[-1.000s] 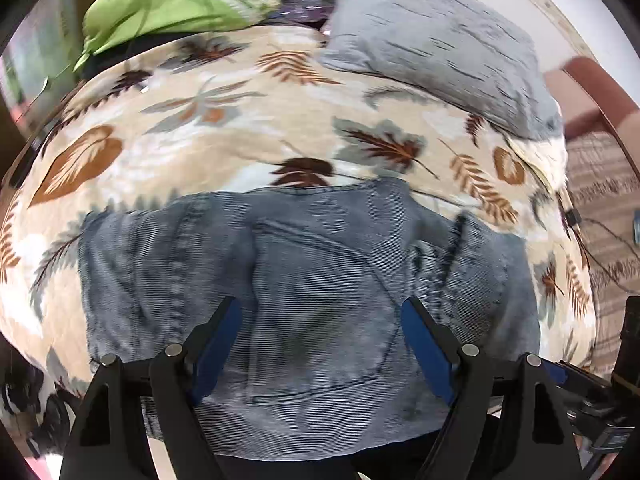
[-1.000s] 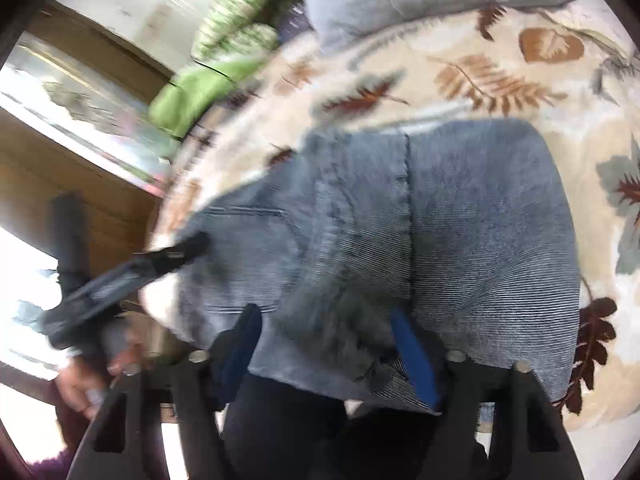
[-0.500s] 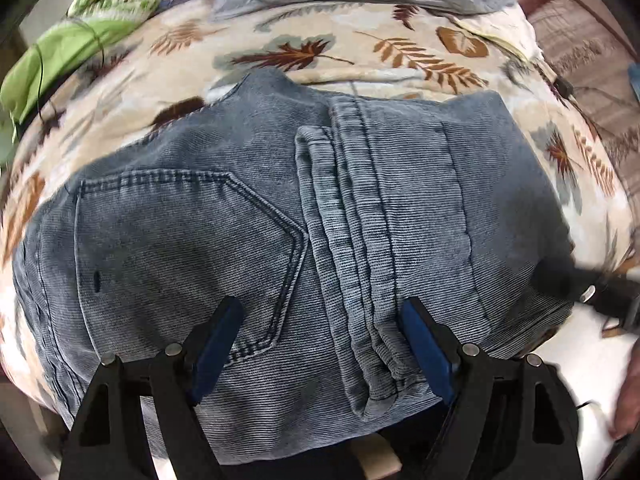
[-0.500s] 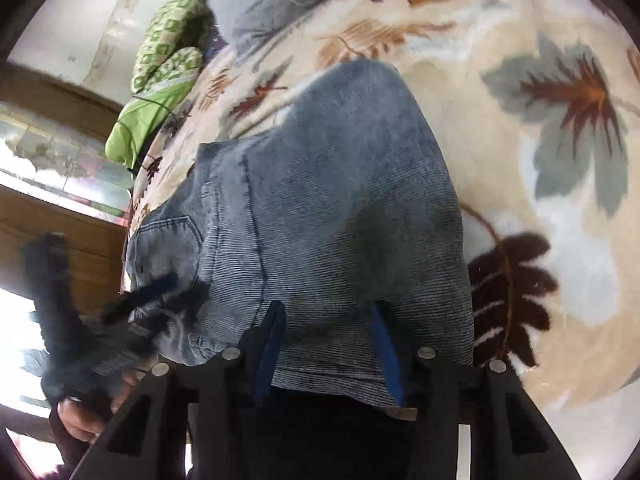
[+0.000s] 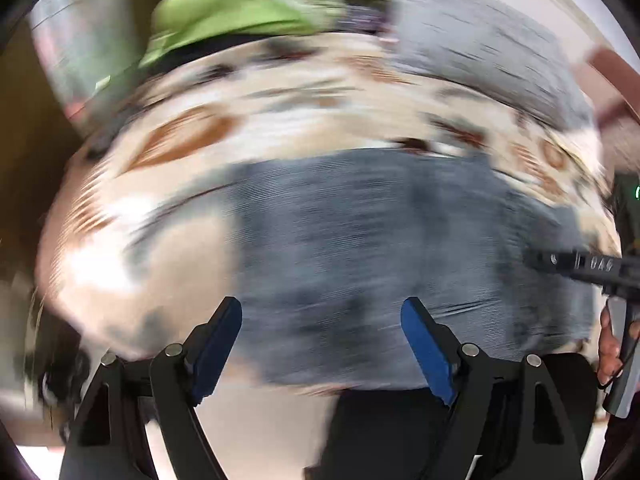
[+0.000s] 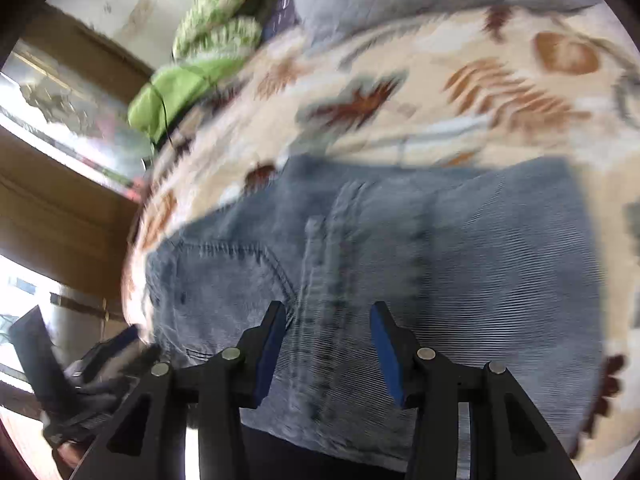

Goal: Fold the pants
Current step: 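Grasp the folded jeans with both grippers and lift them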

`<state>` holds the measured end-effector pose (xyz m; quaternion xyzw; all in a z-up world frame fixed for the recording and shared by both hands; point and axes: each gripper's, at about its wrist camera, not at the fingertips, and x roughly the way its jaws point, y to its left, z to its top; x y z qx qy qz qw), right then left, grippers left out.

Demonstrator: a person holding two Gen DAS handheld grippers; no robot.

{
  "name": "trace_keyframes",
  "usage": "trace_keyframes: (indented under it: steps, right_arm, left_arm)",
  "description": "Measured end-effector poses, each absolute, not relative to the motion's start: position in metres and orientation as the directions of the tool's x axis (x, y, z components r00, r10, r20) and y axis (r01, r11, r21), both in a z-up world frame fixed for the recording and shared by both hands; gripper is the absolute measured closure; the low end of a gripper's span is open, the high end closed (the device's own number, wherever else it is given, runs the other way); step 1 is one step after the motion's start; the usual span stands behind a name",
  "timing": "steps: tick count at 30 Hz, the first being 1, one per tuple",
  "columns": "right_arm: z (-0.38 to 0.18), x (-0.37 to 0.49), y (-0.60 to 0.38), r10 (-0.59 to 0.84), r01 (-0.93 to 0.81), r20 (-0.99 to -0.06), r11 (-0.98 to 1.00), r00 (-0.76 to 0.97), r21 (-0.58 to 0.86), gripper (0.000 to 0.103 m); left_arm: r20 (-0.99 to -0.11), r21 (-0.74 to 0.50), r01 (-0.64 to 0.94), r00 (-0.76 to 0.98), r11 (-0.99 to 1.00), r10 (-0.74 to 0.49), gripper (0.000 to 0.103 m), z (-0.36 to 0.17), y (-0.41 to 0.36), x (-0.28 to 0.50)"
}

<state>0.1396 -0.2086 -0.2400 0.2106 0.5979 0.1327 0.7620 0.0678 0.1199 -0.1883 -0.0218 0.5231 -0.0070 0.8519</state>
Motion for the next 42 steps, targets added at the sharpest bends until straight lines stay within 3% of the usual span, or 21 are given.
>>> trace_keyframes:
  steps: [3, 7, 15, 20, 22, 24, 29, 32, 38, 41, 42]
  right_arm:
    - [-0.232, 0.136, -0.193, 0.387, 0.02, -0.873, 0.912, 0.298, 0.411, 0.054]
    - [-0.209, 0.118, -0.187, 0.432, -0.008, -0.824, 0.887, 0.367, 0.461, 0.054]
    - [-0.203, 0.091, -0.161, 0.531, -0.056, -0.744, 0.827, 0.406, 0.56, 0.054]
    - [-0.211, 0.091, -0.147, 0.548, -0.065, -0.74, 0.818, 0.391, 0.571, 0.054]
    - [-0.216, 0.091, -0.143, 0.545, -0.067, -0.748, 0.822, 0.378, 0.565, 0.054]
    - [-0.221, 0.091, -0.143, 0.539, -0.067, -0.757, 0.828, 0.369, 0.557, 0.054]
    - [-0.228, 0.095, -0.15, 0.55, -0.04, -0.752, 0.816, 0.362, 0.577, 0.054]
    - [-0.232, 0.096, -0.153, 0.553, -0.032, -0.751, 0.812, 0.361, 0.583, 0.054]
    - [-0.229, 0.097, -0.147, 0.555, -0.065, -0.746, 0.815, 0.368, 0.575, 0.054]
    - [-0.232, 0.099, -0.142, 0.564, -0.068, -0.744, 0.811, 0.359, 0.582, 0.054]
    - [-0.235, 0.101, -0.139, 0.559, -0.067, -0.751, 0.815, 0.35, 0.576, 0.055]
  left_arm:
    - [-0.9, -0.06, -0.105, 0.436, 0.993, -0.009, 0.02, -0.193, 0.173, 0.052]
    - [-0.907, -0.152, -0.179, 0.417, 0.972, -0.065, 0.02, -0.207, 0.215, 0.035]
    - [-0.798, -0.56, -0.217, 0.402, 0.8, -0.449, 0.02, -0.243, 0.217, 0.018]
    - [-0.724, -0.67, -0.228, 0.414, 0.707, -0.552, 0.022, -0.257, 0.196, 0.019]
    - [-0.7, -0.696, -0.231, 0.428, 0.679, -0.572, 0.029, -0.264, 0.19, 0.023]
    - [-0.667, -0.732, -0.244, 0.452, 0.637, -0.593, 0.046, -0.27, 0.189, 0.029]
    - [-0.657, -0.745, -0.27, 0.458, 0.61, -0.599, 0.054, -0.285, 0.185, 0.043]
    - [-0.634, -0.762, -0.252, 0.479, 0.597, -0.607, 0.074, -0.282, 0.189, 0.04]
    - [-0.644, -0.746, -0.243, 0.498, 0.62, -0.58, 0.079, -0.274, 0.183, 0.049]
    - [-0.651, -0.752, -0.296, 0.475, 0.589, -0.592, 0.066, -0.282, 0.182, 0.056]
    - [-0.637, -0.766, -0.311, 0.478, 0.562, -0.604, 0.066, -0.285, 0.182, 0.058]
